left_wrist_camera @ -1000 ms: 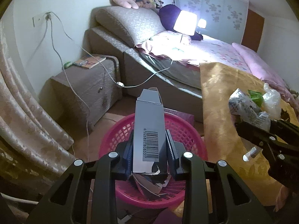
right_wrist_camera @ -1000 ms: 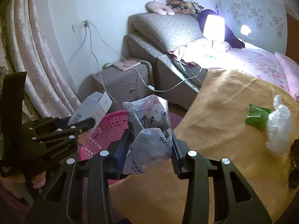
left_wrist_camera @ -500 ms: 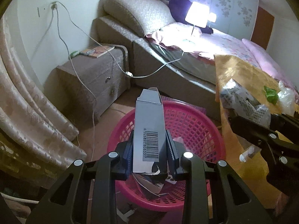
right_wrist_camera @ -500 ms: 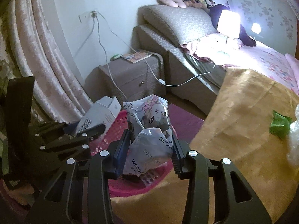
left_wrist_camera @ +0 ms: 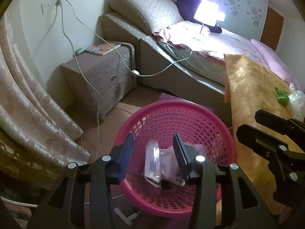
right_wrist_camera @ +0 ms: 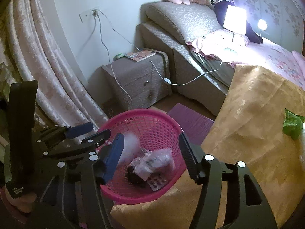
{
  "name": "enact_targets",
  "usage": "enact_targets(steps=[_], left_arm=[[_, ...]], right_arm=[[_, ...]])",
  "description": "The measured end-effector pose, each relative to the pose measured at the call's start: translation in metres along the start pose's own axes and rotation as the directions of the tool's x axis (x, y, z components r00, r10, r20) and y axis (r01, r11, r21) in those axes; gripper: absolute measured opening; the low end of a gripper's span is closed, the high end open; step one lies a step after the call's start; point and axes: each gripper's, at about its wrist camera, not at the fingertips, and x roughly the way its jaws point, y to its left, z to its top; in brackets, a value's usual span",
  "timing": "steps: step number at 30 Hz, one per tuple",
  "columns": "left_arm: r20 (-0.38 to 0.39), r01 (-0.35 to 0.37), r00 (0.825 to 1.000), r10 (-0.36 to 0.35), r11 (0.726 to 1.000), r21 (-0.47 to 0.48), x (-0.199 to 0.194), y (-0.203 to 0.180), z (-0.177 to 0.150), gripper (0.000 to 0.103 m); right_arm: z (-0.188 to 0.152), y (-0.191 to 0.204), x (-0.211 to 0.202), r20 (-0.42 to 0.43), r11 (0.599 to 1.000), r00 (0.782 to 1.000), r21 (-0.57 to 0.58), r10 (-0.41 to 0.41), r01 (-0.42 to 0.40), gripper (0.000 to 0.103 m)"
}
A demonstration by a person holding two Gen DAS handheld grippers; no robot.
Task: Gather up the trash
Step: 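Open left tool dropping box while right tool drops printed bag into basket, then move both tools back over the bedspread toward the green packet and leaves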
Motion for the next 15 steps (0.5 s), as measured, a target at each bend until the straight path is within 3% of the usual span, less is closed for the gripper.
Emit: enact_targets(steps=[8,15], left_arm=[[0.019,-0.008,1.0,0.009,1.0,-0.014,-0.005,0.001,0.001,0.06],[0.04,0.028,0.999,-0.027,1.0,-0.011,-0.014,-0.006,0.001,0.063]], right_arm=[[-0.007,-0.007,-0.015,0.026,1.0,1.0,0.018,-0.006,0.006,0.059],[-0.023,-0.028,-0.04,0.057,0.997,0.998,0.073,-0.039,0.035,0.061]])
